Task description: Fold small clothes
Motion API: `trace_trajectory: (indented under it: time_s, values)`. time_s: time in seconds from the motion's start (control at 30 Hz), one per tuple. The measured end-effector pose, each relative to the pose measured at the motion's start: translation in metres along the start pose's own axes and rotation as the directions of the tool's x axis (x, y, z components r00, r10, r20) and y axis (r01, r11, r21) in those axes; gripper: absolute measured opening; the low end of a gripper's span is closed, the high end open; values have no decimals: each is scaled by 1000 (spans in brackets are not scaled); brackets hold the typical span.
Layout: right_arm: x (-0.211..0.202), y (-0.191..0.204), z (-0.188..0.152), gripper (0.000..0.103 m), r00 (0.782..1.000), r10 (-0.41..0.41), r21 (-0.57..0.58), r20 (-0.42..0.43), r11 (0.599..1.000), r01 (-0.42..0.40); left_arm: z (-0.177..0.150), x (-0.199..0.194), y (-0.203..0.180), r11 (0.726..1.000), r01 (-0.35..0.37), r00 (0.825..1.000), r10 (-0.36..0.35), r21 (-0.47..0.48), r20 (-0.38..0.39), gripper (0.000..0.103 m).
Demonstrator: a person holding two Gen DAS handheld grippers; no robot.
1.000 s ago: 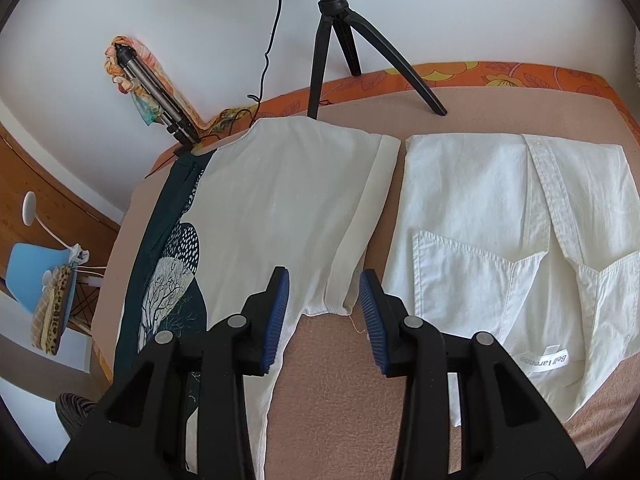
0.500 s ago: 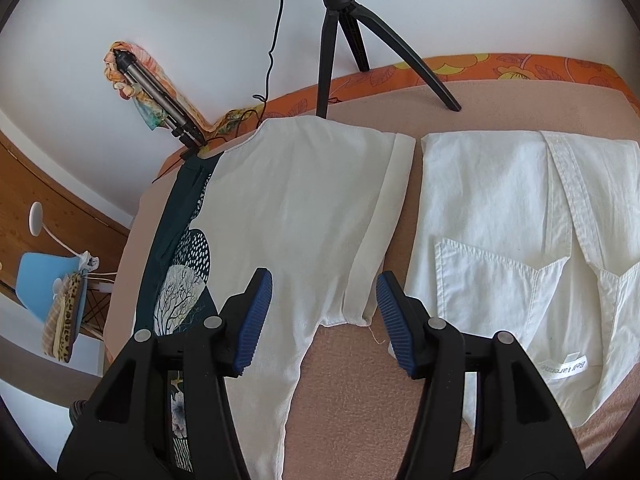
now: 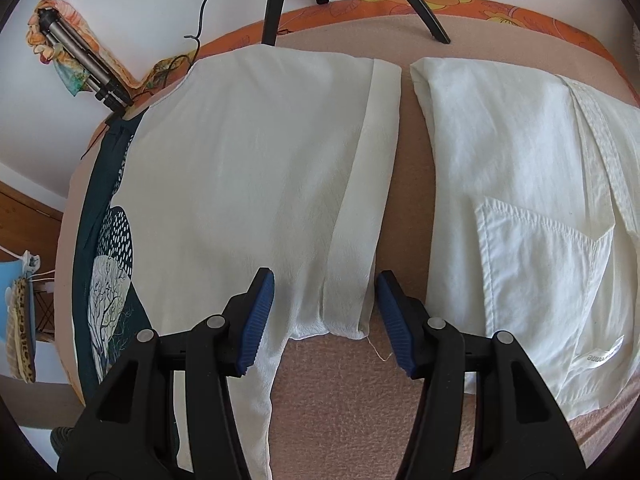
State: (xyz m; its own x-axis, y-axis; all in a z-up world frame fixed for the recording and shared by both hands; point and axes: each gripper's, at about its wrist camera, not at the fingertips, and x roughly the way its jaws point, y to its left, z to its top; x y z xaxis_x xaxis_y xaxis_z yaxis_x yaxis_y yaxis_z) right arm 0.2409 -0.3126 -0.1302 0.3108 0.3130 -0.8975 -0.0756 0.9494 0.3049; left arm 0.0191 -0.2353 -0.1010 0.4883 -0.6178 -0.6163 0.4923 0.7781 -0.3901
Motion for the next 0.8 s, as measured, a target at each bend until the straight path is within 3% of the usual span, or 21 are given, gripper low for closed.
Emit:
trace_trajectory:
  time_s: [0.03, 0.1, 0.17, 0.3, 0.47, 0.8]
  values:
    - [0, 1, 1, 51, 1000, -8, -4, 2, 1000, 8, 1, -1, -1, 1000, -1, 1000, 1, 4, 4, 2]
    - [0, 1, 3, 26, 999, -37, 1, 10, 999, 37, 1, -5, 0, 1000, 7, 1000, -7, -2, 16, 2]
    - [1, -1, 5, 11, 999, -32, 16, 17, 999, 31, 2, -8, 0, 1000, 10, 1000, -10, -8, 27, 2]
    - [-1, -2, 7, 5, 999, -28, 45, 38, 999, 26, 0, -14, 5, 1000, 14, 999, -13, -27, 44, 2]
    - [-18, 20, 9, 4, 994, -59, -1, 87, 998, 60, -4, -26, 12, 999, 7, 997, -3, -53, 73, 2]
    - [-41, 123, 16, 3, 981, -116, -196, 157, 970, 147, -16, -61, 36, 995, -1, 991, 15, -103, 132, 2]
